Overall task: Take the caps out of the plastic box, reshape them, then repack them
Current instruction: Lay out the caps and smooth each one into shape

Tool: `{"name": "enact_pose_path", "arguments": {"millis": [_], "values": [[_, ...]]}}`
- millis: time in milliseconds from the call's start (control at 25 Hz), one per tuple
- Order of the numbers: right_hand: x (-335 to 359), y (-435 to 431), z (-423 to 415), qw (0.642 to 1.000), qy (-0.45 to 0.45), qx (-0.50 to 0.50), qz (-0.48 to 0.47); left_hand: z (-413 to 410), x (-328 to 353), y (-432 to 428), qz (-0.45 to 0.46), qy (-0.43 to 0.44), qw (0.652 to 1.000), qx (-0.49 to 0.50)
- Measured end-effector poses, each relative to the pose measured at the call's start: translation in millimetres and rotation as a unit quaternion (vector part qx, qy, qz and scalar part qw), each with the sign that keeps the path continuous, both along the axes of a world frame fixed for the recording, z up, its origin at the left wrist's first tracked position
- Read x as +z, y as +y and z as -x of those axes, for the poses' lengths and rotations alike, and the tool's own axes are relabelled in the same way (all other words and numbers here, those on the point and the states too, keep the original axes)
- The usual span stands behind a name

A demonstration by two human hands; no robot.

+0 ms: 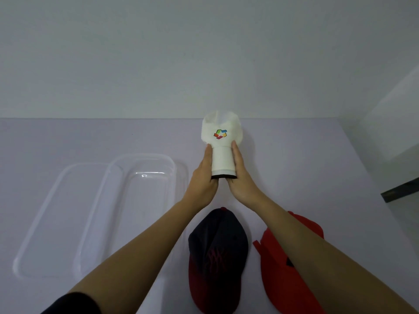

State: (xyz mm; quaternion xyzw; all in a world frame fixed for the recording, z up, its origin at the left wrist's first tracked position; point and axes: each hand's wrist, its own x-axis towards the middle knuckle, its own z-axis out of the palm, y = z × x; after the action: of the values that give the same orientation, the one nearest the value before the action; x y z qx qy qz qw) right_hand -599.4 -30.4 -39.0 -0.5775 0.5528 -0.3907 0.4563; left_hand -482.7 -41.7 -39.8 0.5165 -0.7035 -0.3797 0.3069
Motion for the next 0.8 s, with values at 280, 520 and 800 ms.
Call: {"name": "enact_pose_path", "arguments": {"millis": [280,520,800], "values": [[-28,1,31,0.983,0.124,-0.041,0.127,-28,6,-11,0.000,-0.115,0.984,-0.137],[-31,10,39,0.932,0.297,-0.048,0.201,-36,55,-53,0.084,-0.089,0.991,-0.048],[-21,11,30,0.915,0.329,-0.020,0.232,-25,90,-84,0.023,-0.153,0.980,-0.121]]}}
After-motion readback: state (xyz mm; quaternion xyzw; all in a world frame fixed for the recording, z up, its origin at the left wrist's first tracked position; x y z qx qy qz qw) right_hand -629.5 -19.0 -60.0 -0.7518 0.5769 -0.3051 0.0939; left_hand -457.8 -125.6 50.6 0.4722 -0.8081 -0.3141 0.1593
